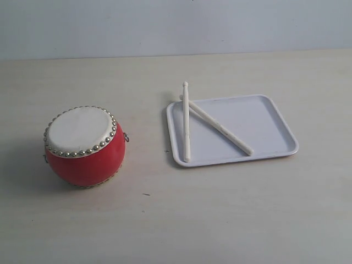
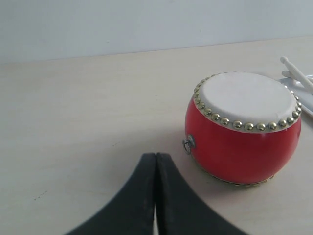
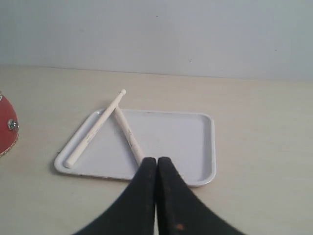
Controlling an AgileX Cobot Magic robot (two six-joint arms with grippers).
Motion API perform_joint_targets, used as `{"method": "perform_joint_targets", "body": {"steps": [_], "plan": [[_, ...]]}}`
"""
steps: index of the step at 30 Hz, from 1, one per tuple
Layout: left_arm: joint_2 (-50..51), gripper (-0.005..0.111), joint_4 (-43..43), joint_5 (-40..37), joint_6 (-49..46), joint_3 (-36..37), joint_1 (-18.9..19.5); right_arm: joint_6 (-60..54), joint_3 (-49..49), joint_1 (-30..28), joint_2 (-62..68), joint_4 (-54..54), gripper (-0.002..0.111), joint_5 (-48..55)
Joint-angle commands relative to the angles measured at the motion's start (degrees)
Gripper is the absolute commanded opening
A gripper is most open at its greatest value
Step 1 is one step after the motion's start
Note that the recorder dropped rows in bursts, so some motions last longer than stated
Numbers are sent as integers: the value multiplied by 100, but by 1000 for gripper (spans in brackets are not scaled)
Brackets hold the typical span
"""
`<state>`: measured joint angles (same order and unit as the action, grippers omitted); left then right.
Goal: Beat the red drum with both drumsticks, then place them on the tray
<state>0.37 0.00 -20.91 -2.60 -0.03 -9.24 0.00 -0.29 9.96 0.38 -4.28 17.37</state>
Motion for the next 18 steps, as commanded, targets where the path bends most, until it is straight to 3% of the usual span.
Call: {"method": "perform_joint_targets", "body": {"steps": [1, 18], "plan": [[-37, 0, -32, 40, -29, 3, 7, -49, 29, -196, -38, 12, 0, 5], [-37, 0, -32, 40, -18, 3, 7, -39, 29, -372, -38, 12, 0, 5]]}}
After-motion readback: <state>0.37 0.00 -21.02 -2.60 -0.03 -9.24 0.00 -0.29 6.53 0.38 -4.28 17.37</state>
